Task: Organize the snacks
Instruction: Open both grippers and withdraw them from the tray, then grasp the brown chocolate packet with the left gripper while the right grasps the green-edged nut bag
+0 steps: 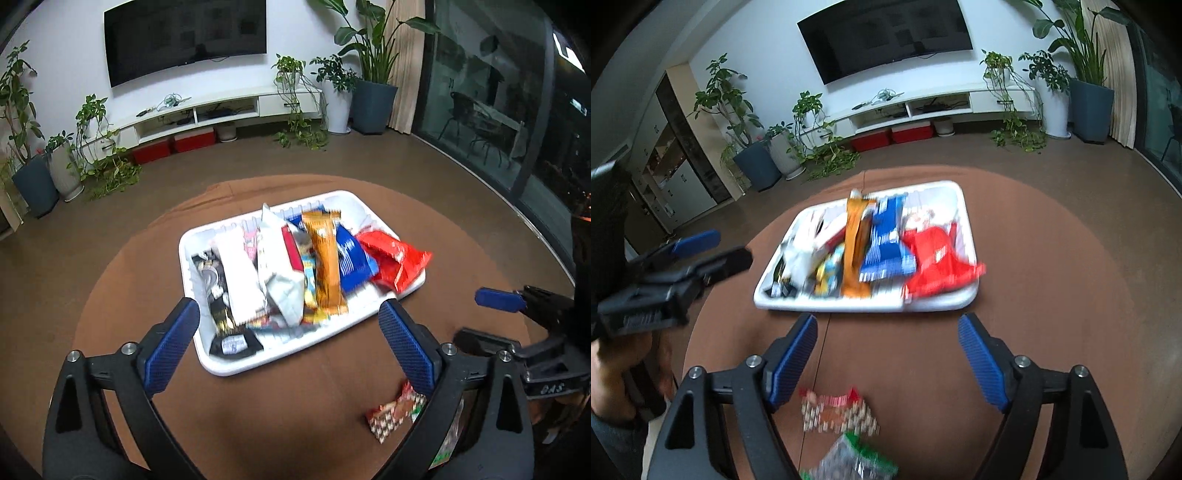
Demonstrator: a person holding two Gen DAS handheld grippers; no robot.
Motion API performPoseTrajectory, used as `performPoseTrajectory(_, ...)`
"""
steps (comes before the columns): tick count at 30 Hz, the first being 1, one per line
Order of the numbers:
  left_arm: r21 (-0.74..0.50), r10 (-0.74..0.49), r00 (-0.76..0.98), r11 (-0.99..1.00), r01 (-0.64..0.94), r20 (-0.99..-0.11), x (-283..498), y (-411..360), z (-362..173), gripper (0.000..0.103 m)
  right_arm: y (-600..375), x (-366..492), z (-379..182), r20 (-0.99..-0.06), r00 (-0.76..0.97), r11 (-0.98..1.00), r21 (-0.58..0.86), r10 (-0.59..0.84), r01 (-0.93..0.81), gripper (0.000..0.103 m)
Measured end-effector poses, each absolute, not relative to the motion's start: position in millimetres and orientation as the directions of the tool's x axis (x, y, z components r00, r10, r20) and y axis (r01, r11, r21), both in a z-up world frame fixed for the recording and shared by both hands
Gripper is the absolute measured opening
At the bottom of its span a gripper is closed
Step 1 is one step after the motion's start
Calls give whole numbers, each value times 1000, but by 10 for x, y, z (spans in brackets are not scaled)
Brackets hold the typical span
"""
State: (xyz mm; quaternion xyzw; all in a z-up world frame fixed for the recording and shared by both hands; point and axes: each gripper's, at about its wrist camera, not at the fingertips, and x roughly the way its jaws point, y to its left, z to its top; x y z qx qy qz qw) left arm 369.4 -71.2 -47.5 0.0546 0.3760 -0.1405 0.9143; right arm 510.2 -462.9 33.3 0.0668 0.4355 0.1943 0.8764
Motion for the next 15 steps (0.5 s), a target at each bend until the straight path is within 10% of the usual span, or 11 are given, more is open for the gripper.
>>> performPoseTrajectory(15, 88, -296, 530, 808, 583, -794, 3197, -1079, -1067, 99, -4675, 4244, -126, -783, 472, 914, 340, 406, -222, 81)
